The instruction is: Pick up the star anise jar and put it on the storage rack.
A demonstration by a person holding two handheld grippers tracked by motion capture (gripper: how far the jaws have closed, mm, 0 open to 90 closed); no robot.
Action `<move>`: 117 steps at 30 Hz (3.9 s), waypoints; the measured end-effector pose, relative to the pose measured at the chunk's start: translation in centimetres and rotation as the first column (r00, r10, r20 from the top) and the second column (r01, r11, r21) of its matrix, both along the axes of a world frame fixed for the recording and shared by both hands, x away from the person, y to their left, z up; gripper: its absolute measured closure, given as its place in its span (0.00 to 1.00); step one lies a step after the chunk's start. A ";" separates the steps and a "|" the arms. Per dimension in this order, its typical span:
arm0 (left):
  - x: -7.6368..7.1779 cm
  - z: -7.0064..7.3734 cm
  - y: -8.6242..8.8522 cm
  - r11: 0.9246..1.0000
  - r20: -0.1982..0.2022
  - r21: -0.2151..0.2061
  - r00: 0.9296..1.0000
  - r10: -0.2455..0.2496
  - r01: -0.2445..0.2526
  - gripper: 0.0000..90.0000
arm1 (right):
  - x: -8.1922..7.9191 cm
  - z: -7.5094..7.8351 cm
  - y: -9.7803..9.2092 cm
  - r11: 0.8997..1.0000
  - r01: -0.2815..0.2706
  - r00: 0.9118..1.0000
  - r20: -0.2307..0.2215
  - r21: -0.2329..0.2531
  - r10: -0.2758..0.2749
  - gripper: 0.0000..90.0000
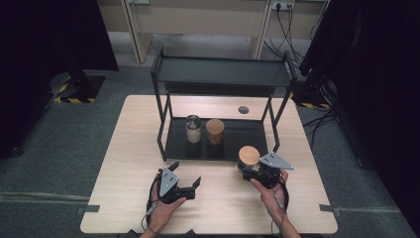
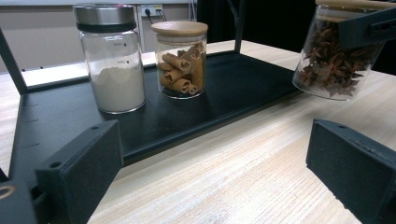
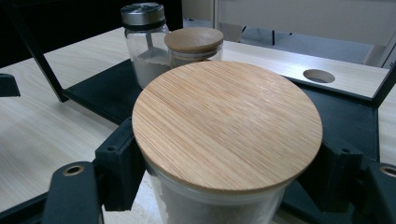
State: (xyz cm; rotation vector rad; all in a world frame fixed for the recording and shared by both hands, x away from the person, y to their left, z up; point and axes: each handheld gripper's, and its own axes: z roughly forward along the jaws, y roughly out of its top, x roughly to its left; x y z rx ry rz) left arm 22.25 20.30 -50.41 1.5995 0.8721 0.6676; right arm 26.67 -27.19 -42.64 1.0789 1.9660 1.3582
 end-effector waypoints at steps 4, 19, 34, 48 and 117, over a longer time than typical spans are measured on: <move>0.0 0.0 0.0 1.000 0.000 0.000 1.000 0.000 0.000 0.04 | 0.3 0.2 0.2 1.000 -0.001 1.000 0.006 -0.001 0.001 0.29; 0.0 0.0 0.0 1.000 0.000 0.000 1.000 0.000 0.000 0.04 | 1.6 0.7 1.2 1.000 0.001 1.000 0.017 -0.004 -0.001 0.29; 0.0 0.0 0.0 1.000 0.000 0.000 1.000 -0.001 0.001 0.04 | 2.5 1.0 1.4 1.000 0.006 1.000 0.016 -0.003 -0.006 0.29; 0.0 0.0 0.0 1.000 -0.001 0.000 1.000 0.000 0.000 0.04 | 3.3 1.1 1.6 1.000 0.013 1.000 0.018 -0.002 -0.013 0.29; 0.0 0.0 0.0 1.000 -0.002 0.000 1.000 -0.001 0.001 0.04 | 7.9 0.6 3.5 0.999 0.044 0.999 0.025 -0.023 -0.044 0.29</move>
